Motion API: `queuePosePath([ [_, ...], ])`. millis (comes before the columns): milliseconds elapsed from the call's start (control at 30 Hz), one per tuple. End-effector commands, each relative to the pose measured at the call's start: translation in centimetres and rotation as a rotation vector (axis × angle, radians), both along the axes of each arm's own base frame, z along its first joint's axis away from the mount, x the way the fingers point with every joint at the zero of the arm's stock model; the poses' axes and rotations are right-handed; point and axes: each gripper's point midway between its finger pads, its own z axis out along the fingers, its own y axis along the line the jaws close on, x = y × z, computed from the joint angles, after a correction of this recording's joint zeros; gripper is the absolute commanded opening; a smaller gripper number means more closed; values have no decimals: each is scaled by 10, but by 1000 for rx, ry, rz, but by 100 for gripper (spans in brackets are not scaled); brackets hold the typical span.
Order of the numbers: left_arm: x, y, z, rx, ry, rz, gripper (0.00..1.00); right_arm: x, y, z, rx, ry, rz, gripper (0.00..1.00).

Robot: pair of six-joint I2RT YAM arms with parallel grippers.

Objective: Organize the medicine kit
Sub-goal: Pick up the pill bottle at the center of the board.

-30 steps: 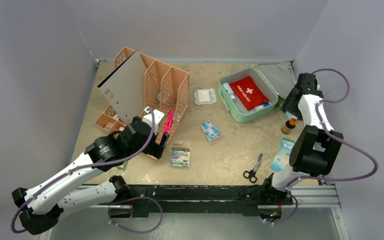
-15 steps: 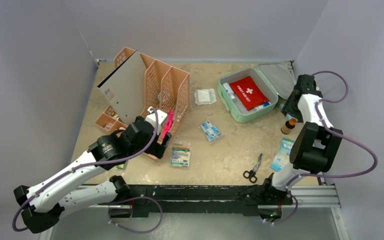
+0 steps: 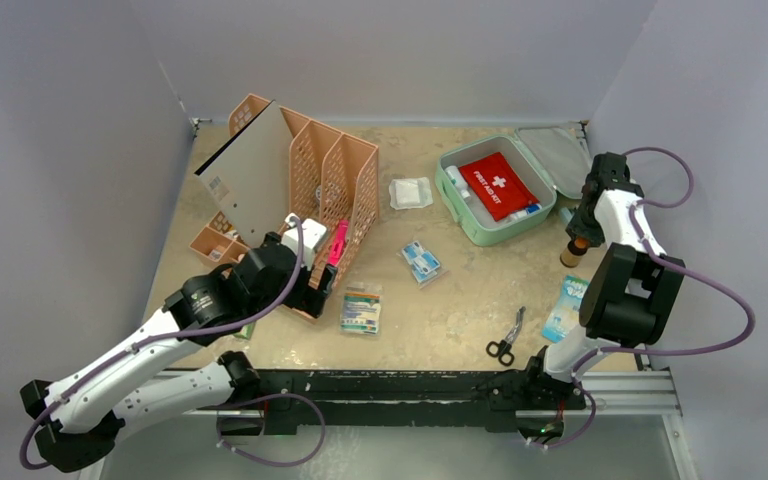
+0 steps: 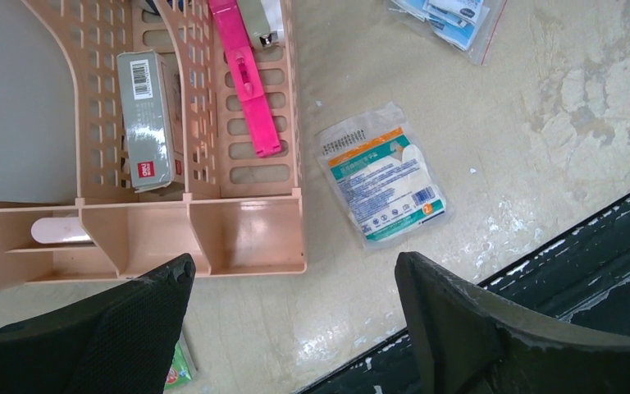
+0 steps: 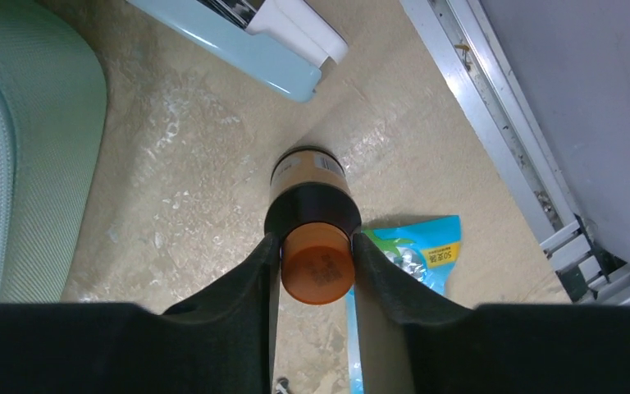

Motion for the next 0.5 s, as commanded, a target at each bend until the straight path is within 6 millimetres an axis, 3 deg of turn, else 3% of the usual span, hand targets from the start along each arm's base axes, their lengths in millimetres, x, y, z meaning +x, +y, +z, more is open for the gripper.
queuePosePath([
  [0, -1, -2, 20, -72, -26, 8, 90, -4, 1, 11, -5, -15, 8, 29],
  [167, -6, 0, 23, -113, -31, 10, 90, -4, 3, 27, -9, -46, 23, 12],
  [267, -9, 1, 27, -145, -30, 21, 90, -5, 8, 46, -9, -91, 37, 4],
  [467, -13, -7, 39, -237, -31, 9, 88, -2, 37, 93, 8, -197, 105, 0],
])
